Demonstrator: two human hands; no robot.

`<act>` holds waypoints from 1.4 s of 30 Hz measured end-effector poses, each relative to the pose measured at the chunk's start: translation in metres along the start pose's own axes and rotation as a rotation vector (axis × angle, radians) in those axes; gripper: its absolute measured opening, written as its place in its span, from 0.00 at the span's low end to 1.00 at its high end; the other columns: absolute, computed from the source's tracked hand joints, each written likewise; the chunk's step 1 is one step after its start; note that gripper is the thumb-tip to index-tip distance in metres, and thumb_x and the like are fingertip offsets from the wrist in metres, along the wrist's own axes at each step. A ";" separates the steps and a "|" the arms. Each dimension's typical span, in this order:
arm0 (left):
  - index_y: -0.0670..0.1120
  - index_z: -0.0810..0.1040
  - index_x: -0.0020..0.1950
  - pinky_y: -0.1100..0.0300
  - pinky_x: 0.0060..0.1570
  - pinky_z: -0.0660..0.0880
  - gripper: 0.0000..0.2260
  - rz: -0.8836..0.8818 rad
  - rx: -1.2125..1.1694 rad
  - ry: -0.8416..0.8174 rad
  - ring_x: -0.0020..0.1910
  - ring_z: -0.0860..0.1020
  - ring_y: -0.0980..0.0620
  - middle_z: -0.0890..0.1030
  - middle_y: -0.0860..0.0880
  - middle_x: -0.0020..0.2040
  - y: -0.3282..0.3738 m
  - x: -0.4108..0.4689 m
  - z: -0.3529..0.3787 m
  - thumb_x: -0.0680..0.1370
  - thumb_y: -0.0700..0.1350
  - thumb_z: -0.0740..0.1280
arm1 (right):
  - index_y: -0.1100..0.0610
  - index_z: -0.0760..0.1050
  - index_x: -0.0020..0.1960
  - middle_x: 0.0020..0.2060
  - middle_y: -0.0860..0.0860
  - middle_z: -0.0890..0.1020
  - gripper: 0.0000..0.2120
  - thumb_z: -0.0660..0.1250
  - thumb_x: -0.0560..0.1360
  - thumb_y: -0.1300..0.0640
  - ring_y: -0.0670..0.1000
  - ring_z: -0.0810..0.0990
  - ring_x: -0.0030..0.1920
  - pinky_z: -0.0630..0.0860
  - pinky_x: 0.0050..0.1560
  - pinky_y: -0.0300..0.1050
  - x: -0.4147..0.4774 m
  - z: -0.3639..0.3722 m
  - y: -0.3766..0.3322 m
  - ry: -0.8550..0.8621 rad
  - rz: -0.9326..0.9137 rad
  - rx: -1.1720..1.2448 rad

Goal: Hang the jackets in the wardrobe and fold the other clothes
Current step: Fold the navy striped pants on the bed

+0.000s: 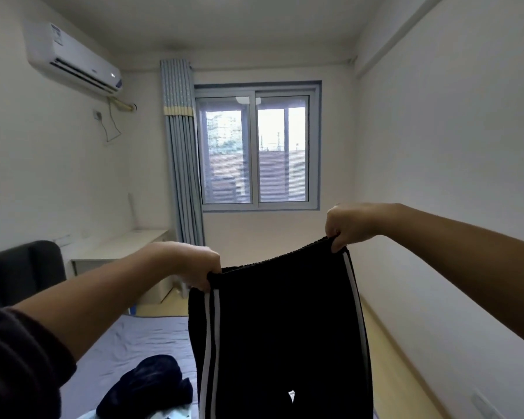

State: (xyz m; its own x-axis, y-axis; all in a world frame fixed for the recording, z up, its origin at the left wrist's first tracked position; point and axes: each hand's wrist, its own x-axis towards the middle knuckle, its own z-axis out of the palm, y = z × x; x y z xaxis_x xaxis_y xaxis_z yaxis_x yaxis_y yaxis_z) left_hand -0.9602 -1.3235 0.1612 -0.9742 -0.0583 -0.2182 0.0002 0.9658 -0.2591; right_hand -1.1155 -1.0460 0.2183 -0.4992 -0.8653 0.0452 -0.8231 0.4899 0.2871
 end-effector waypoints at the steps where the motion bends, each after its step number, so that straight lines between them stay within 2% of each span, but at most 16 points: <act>1: 0.48 0.73 0.35 0.58 0.36 0.76 0.09 -0.037 -0.025 -0.017 0.26 0.73 0.56 0.73 0.53 0.29 -0.002 -0.002 -0.002 0.75 0.44 0.66 | 0.55 0.75 0.33 0.28 0.48 0.71 0.13 0.70 0.72 0.49 0.47 0.69 0.30 0.63 0.28 0.41 -0.001 0.000 0.001 0.011 0.006 -0.008; 5: 0.49 0.72 0.33 0.63 0.32 0.68 0.16 -0.104 -0.138 0.251 0.28 0.70 0.54 0.73 0.50 0.30 -0.027 -0.013 -0.014 0.77 0.56 0.64 | 0.51 0.70 0.29 0.27 0.47 0.71 0.16 0.69 0.73 0.49 0.46 0.68 0.29 0.62 0.29 0.40 -0.006 0.000 0.012 0.124 0.027 0.090; 10: 0.51 0.75 0.31 0.71 0.27 0.66 0.13 -0.056 -0.425 0.666 0.24 0.70 0.59 0.74 0.54 0.27 -0.041 -0.022 -0.027 0.75 0.51 0.70 | 0.54 0.74 0.34 0.30 0.48 0.74 0.11 0.71 0.73 0.55 0.43 0.71 0.30 0.66 0.30 0.32 -0.010 -0.010 0.012 0.259 0.055 0.505; 13: 0.54 0.73 0.31 0.72 0.27 0.67 0.12 -0.076 -0.535 0.861 0.26 0.71 0.61 0.73 0.56 0.28 -0.039 -0.029 -0.038 0.72 0.47 0.73 | 0.56 0.73 0.43 0.37 0.52 0.77 0.07 0.72 0.72 0.60 0.46 0.75 0.36 0.72 0.35 0.34 -0.013 -0.017 0.011 0.342 0.078 0.796; 16: 0.52 0.72 0.40 0.67 0.33 0.68 0.11 -0.088 -0.616 0.971 0.35 0.73 0.59 0.76 0.53 0.37 -0.038 -0.035 -0.048 0.71 0.45 0.74 | 0.57 0.72 0.56 0.47 0.54 0.78 0.15 0.71 0.72 0.65 0.50 0.77 0.46 0.75 0.45 0.37 -0.014 -0.019 0.011 0.430 0.091 1.010; 17: 0.51 0.72 0.44 0.66 0.35 0.69 0.11 -0.092 -0.664 0.961 0.37 0.74 0.58 0.76 0.53 0.40 -0.039 -0.038 -0.051 0.71 0.44 0.74 | 0.58 0.73 0.59 0.49 0.54 0.78 0.17 0.70 0.72 0.66 0.50 0.78 0.48 0.76 0.47 0.37 -0.014 -0.020 0.012 0.462 0.081 1.060; 19: 0.51 0.72 0.53 0.68 0.37 0.69 0.15 -0.127 -0.651 0.768 0.41 0.75 0.58 0.75 0.54 0.44 -0.039 -0.044 -0.055 0.71 0.44 0.74 | 0.60 0.76 0.59 0.48 0.54 0.80 0.15 0.69 0.73 0.67 0.50 0.79 0.48 0.75 0.46 0.34 -0.015 -0.021 0.012 0.416 0.060 1.061; 20: 0.50 0.73 0.53 0.70 0.38 0.68 0.15 -0.150 -0.591 0.645 0.41 0.74 0.57 0.75 0.54 0.44 -0.036 -0.046 -0.056 0.71 0.43 0.74 | 0.61 0.77 0.57 0.47 0.53 0.81 0.12 0.69 0.73 0.67 0.49 0.80 0.47 0.75 0.44 0.32 -0.016 -0.019 0.010 0.379 0.060 1.023; 22: 0.46 0.76 0.43 0.73 0.31 0.66 0.07 -0.201 -0.519 0.553 0.38 0.73 0.53 0.74 0.53 0.37 -0.030 -0.043 -0.055 0.71 0.43 0.74 | 0.61 0.78 0.55 0.47 0.54 0.81 0.10 0.68 0.74 0.66 0.49 0.79 0.47 0.74 0.45 0.33 -0.011 -0.012 0.005 0.386 0.081 0.994; 24: 0.46 0.76 0.37 0.69 0.26 0.66 0.07 -0.282 -0.588 0.563 0.34 0.72 0.53 0.74 0.52 0.32 -0.025 -0.040 -0.053 0.72 0.43 0.72 | 0.62 0.76 0.57 0.49 0.56 0.80 0.10 0.67 0.76 0.63 0.51 0.78 0.49 0.73 0.49 0.39 -0.007 -0.004 0.001 0.399 0.117 0.971; 28: 0.46 0.75 0.38 0.66 0.27 0.70 0.05 -0.400 -0.865 0.515 0.30 0.74 0.53 0.75 0.48 0.33 -0.022 -0.033 -0.046 0.73 0.42 0.70 | 0.59 0.74 0.55 0.48 0.54 0.79 0.07 0.65 0.77 0.61 0.52 0.78 0.49 0.73 0.50 0.43 -0.003 0.010 -0.006 0.321 0.200 0.985; 32: 0.39 0.76 0.47 0.62 0.29 0.75 0.07 -0.436 -1.385 0.508 0.28 0.78 0.50 0.79 0.45 0.32 0.000 -0.030 -0.020 0.73 0.41 0.69 | 0.58 0.75 0.57 0.44 0.52 0.81 0.10 0.66 0.76 0.59 0.49 0.80 0.44 0.78 0.45 0.41 -0.006 0.033 -0.036 0.546 0.313 1.231; 34: 0.37 0.78 0.49 0.61 0.31 0.77 0.09 -0.379 -1.536 0.583 0.29 0.80 0.50 0.81 0.45 0.32 0.022 -0.028 0.008 0.73 0.41 0.69 | 0.59 0.75 0.55 0.45 0.54 0.82 0.09 0.66 0.76 0.58 0.52 0.82 0.44 0.79 0.46 0.47 -0.013 0.058 -0.057 0.620 0.339 1.296; 36: 0.38 0.78 0.49 0.59 0.35 0.77 0.07 -0.339 -1.621 0.619 0.32 0.80 0.49 0.81 0.43 0.36 0.052 -0.027 0.038 0.74 0.41 0.69 | 0.62 0.76 0.52 0.45 0.58 0.83 0.09 0.68 0.75 0.58 0.55 0.82 0.46 0.78 0.50 0.52 -0.023 0.086 -0.082 0.620 0.334 1.335; 39: 0.41 0.77 0.44 0.62 0.31 0.74 0.04 -0.368 -1.669 0.629 0.31 0.78 0.50 0.79 0.44 0.35 0.095 -0.019 0.071 0.74 0.41 0.69 | 0.62 0.77 0.47 0.40 0.54 0.83 0.07 0.70 0.74 0.58 0.48 0.82 0.41 0.77 0.45 0.44 -0.037 0.121 -0.120 0.598 0.321 1.363; 42: 0.44 0.76 0.41 0.61 0.33 0.75 0.04 -0.359 -1.711 0.708 0.32 0.79 0.51 0.79 0.47 0.34 0.127 -0.016 0.091 0.74 0.41 0.70 | 0.59 0.78 0.45 0.39 0.52 0.83 0.05 0.71 0.73 0.58 0.51 0.82 0.42 0.77 0.46 0.47 -0.044 0.145 -0.147 0.558 0.301 1.430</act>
State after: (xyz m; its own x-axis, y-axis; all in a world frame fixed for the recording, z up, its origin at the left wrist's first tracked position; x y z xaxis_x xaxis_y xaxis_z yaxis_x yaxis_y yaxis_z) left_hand -0.9237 -1.2227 0.0466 -0.7776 -0.6175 0.1182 0.0425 0.1360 0.9898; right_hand -1.0123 -1.0644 0.0352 -0.7936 -0.4907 0.3599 -0.4408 0.0559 -0.8959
